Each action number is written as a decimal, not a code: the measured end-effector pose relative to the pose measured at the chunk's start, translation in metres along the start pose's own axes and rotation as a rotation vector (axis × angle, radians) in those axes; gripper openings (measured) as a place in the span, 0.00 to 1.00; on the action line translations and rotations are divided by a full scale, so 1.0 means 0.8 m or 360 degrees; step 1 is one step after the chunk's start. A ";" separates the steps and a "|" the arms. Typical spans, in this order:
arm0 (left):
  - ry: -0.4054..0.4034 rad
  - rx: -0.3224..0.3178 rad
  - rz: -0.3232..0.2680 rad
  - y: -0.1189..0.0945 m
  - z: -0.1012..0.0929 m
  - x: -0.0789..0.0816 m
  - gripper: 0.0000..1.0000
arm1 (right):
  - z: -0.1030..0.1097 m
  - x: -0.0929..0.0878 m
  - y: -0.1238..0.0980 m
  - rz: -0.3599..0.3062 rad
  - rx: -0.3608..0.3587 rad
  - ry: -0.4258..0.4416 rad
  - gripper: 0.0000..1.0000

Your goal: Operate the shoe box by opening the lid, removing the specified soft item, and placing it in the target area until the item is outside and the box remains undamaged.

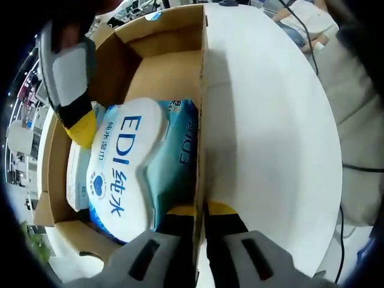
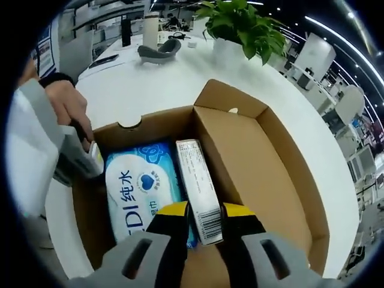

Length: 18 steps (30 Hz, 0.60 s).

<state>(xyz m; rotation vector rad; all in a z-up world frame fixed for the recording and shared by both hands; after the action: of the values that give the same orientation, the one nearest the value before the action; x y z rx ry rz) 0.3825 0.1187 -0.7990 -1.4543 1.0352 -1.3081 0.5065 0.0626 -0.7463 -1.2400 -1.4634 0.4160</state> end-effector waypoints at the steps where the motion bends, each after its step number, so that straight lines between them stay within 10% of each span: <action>1: 0.0001 0.0001 0.0000 0.000 0.000 0.000 0.01 | 0.001 -0.003 -0.002 0.0001 0.0003 -0.0006 0.17; 18: 0.0000 0.0001 0.0000 0.000 0.000 0.000 0.01 | -0.012 -0.055 -0.028 0.0055 -0.0051 0.0116 0.17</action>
<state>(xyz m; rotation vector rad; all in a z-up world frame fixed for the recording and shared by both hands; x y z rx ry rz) 0.3822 0.1187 -0.7990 -1.4541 1.0345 -1.3081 0.4974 0.0132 -0.7475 -1.2946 -1.3933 0.3680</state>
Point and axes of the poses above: the point that each gripper's makers call its tool centre point, and the gripper's own axes: y roughly forward along the fingers, z roughly to its left, x roughly out of its top, the point moved 2 cm from there along -y, roughly backward along the fingers, and after that the axes turned 8 degrees about -x, right-handed, at the moved point
